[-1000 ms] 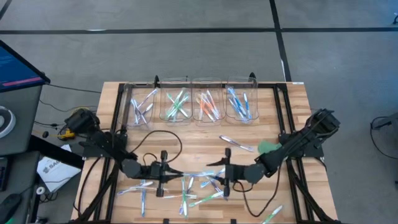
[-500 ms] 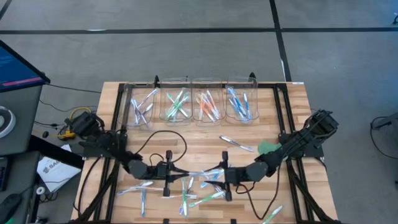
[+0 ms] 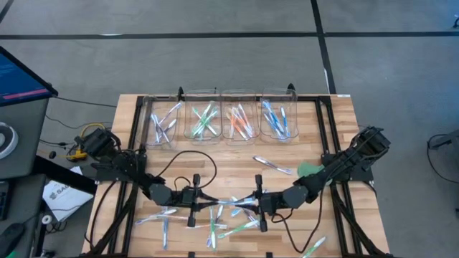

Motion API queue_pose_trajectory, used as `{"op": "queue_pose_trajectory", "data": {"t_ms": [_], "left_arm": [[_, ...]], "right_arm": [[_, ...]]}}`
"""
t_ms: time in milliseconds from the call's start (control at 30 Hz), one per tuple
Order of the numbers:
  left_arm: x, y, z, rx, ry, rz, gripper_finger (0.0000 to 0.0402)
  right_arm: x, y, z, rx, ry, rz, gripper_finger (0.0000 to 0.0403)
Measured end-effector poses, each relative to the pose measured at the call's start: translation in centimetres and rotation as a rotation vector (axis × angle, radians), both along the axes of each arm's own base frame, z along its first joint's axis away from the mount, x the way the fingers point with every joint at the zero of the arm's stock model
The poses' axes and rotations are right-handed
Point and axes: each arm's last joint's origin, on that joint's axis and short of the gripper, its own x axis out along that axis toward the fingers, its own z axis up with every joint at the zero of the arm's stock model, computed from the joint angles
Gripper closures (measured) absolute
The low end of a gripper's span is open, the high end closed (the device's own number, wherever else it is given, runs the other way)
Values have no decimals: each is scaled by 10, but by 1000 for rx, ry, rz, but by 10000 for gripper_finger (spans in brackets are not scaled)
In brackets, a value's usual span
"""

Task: Pick & Place Toothbrushes
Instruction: Put the blue toothbrush into the right transparent bin

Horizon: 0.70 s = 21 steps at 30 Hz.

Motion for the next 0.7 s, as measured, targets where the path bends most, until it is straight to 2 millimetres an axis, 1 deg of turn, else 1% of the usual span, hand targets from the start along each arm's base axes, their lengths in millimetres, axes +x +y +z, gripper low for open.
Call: {"op": "queue_pose_trajectory", "data": {"t_ms": [33, 167, 267, 400, 533, 700], "left_arm": [[0, 0, 0, 3, 4, 0, 374], [1, 1, -1, 9, 12, -6, 348], [2, 2, -1, 9, 13, -24, 326], [2, 2, -1, -115, 13, -39, 293], [3, 3, -1, -193, 15, -40, 253], [3, 3, -1, -205, 16, -40, 209]], "right_arm": [[0, 0, 0, -6, 1, -1, 388], [1, -1, -1, 2, 9, -5, 382], [0, -1, -2, -1, 20, -10, 394], [-3, 2, -5, -32, 45, -70, 390], [-14, 4, -1, -94, 93, -160, 397], [-44, 5, 16, -200, 110, -420, 395]]}}
